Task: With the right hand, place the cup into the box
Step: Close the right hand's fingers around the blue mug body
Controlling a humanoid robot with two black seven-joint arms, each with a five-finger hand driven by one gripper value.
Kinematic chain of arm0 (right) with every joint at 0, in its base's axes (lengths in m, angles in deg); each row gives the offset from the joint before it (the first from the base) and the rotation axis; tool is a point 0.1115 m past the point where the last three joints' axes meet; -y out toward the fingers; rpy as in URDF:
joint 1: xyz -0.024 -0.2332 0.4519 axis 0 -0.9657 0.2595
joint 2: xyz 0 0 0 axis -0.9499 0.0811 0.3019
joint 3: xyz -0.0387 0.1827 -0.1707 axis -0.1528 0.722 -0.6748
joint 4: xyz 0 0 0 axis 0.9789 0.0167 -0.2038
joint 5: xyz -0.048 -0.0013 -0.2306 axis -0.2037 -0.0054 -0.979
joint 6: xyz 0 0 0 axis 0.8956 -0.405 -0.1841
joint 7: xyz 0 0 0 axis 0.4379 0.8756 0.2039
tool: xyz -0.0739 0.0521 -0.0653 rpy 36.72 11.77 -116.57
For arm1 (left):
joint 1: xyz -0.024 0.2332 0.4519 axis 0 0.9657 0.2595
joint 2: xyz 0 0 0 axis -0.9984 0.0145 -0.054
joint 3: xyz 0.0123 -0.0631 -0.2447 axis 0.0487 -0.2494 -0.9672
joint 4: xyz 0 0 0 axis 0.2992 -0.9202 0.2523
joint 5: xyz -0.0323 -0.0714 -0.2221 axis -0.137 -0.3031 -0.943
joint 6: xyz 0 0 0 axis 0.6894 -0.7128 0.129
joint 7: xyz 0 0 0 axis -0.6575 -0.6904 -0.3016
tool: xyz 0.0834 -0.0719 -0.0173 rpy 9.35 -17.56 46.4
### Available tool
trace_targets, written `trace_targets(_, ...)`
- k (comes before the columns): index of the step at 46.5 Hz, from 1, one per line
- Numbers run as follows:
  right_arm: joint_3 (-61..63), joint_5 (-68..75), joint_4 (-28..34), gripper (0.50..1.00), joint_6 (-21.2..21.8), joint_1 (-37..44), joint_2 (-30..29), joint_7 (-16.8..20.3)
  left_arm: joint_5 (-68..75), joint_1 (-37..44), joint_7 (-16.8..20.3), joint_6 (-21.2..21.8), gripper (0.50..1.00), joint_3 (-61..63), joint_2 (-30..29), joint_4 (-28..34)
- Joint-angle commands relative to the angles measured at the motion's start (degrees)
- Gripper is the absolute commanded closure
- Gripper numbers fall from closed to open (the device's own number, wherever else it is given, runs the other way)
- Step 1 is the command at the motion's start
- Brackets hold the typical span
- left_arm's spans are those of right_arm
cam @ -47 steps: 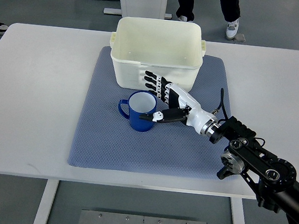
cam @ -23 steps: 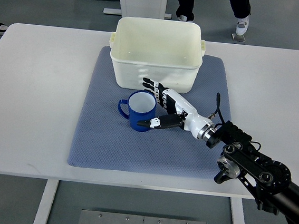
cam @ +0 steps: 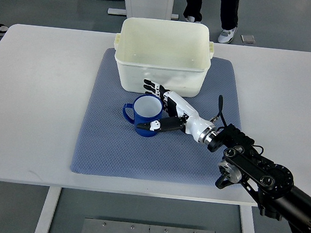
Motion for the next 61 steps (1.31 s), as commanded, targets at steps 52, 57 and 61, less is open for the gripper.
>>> trace_targets(52,-1.32,0.64,-3.94,0.513,-1.31,0.08,-0.94,-1.64,0.07,0.02,0.02,0.0,0.5,0.0,0.0,0.01)
trace_targets(57,-1.58,0.64,-3.86,0.565,-1.31,0.08,-0.94,-2.43,-0.01,-0.07,0.02,0.0,0.5,0.0,0.0,0.01)
trace_targets(61,-2.11,0.64,-3.94,0.694,-1.23,0.08,-0.94,-4.27,-0.01,0.02,0.02,0.0,0.5,0.0,0.0,0.01)
